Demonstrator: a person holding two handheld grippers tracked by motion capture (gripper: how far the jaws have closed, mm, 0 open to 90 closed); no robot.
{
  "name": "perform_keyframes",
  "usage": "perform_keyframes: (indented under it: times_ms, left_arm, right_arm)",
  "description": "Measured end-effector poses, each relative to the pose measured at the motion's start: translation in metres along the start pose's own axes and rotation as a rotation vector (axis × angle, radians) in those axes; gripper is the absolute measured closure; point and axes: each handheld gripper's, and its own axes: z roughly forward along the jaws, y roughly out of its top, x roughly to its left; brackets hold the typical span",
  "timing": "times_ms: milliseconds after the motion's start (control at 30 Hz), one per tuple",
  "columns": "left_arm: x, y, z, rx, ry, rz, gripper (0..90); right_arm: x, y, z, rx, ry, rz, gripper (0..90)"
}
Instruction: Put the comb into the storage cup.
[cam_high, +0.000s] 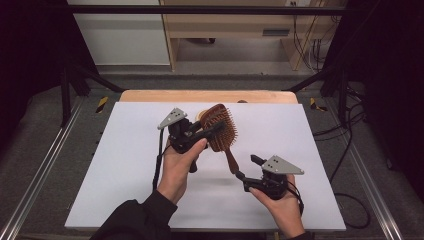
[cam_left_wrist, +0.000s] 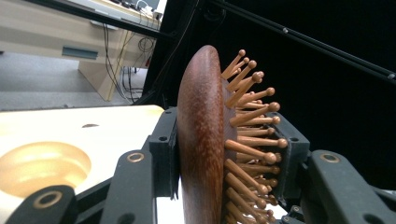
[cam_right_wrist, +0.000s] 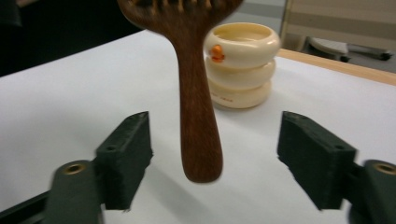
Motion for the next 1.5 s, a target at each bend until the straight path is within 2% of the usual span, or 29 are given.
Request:
perform_keyframes:
  times_ms: [67, 100, 267, 333, 467, 567, 700, 900, 1100, 1333, 1500]
  left_arm:
    - [0.000, 0.006, 0.003, -0.001, 0.000, 0.006, 52.7]
    - [0.000, 0.009, 0.004, -0.002, 0.000, 0.011, 52.7]
    - [0.002, 0.021, 0.011, -0.018, 0.009, 0.026, 52.6]
    - [0.003, 0.025, 0.015, -0.023, 0.020, 0.018, 52.5]
    - [0.004, 0.032, 0.026, -0.029, 0.042, 0.027, 52.4]
    - [0.006, 0.038, 0.031, -0.044, 0.051, 0.018, 52.4]
    - [0.007, 0.047, 0.036, -0.064, 0.059, 0.012, 52.3]
    - [0.011, 0.059, 0.043, -0.081, 0.066, 0.005, 52.2]
    - [0.013, 0.068, 0.048, -0.076, 0.089, 0.042, 52.2]
    - [0.017, 0.070, 0.052, -0.092, 0.093, 0.037, 52.1]
    - [0.020, 0.073, 0.054, -0.103, 0.101, 0.052, 52.1]
  right_arm:
    - [-0.002, -0.001, 0.000, -0.009, -0.016, 0.004, 21.0]
    - [-0.004, -0.002, 0.000, -0.002, -0.014, 0.003, 15.9]
    - [-0.008, -0.006, -0.003, 0.020, -0.024, 0.019, 9.6]
    - [-0.010, -0.010, -0.008, 0.009, -0.013, 0.049, 7.7]
    - [-0.016, -0.013, -0.012, -0.019, -0.020, 0.060, 7.3]
    - [-0.025, -0.016, -0.016, -0.037, -0.051, 0.068, 7.2]
    - [-0.029, -0.018, -0.017, -0.036, -0.059, 0.078, 7.1]
    - [-0.030, -0.019, -0.015, -0.030, -0.080, 0.063, 6.6]
    - [-0.031, -0.019, -0.015, -0.032, -0.086, 0.055, 5.8]
    - [-0.030, -0.019, -0.014, -0.026, -0.087, 0.049, 5.4]
    - [-0.030, -0.019, -0.013, -0.030, -0.086, 0.053, 5.0]
